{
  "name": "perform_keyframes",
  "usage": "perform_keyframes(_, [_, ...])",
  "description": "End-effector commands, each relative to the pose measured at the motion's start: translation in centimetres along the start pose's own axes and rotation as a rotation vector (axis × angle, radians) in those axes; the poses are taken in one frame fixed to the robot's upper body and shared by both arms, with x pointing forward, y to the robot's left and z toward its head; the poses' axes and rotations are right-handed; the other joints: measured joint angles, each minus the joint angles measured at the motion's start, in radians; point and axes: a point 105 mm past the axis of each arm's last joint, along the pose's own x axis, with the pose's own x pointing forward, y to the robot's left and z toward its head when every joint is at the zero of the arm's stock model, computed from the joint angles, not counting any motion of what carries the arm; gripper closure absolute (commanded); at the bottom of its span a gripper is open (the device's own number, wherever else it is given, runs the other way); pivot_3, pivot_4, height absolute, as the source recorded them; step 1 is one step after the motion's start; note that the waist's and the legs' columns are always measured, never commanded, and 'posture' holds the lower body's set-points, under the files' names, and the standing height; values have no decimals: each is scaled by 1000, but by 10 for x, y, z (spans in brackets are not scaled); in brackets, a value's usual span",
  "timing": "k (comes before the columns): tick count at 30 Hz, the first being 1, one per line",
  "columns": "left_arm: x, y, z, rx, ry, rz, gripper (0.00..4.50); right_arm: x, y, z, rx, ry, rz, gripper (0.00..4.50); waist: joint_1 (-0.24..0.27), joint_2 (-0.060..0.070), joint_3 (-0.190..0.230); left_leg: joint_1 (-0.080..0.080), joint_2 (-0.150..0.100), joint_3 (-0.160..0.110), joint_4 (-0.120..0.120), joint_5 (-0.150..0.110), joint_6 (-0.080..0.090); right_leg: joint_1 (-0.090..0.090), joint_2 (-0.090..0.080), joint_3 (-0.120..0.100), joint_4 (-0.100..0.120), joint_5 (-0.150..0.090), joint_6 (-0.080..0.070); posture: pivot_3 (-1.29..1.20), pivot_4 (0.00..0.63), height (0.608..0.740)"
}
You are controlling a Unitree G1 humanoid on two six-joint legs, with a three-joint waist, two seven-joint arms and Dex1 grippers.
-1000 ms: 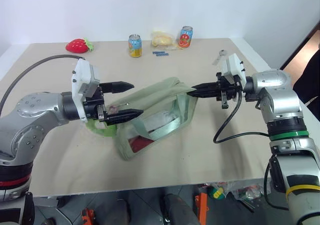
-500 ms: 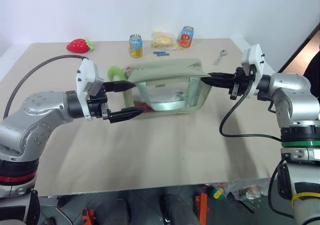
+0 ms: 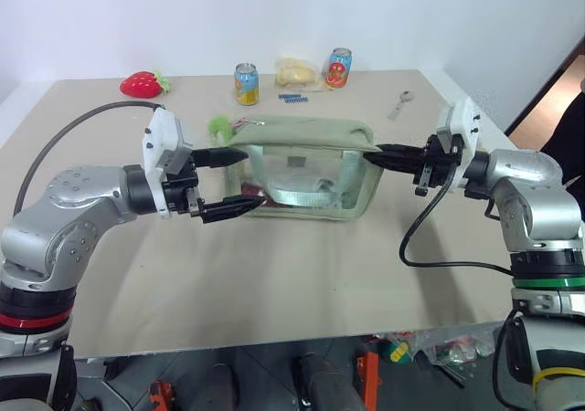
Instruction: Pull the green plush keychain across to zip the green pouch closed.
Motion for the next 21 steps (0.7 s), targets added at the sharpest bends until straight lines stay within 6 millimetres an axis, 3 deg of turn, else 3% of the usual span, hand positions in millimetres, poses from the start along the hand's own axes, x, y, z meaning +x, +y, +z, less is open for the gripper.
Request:
perform_keyframes(1, [-6, 1, 8, 42, -17, 18, 0, 0, 0, 34, -88, -93, 21, 4492, 1, 0, 0, 0, 0, 0, 0, 0, 0, 0, 0, 0, 0, 0, 0, 0, 150, 740])
perform_keyframes(21, [-8, 1, 35, 52, -117, 41, 0, 0, 30, -8, -55, -6, 116, 4492, 1, 0, 0, 1, 0, -1, 1, 0, 0, 1, 0, -1, 0, 0, 0, 0, 150, 740])
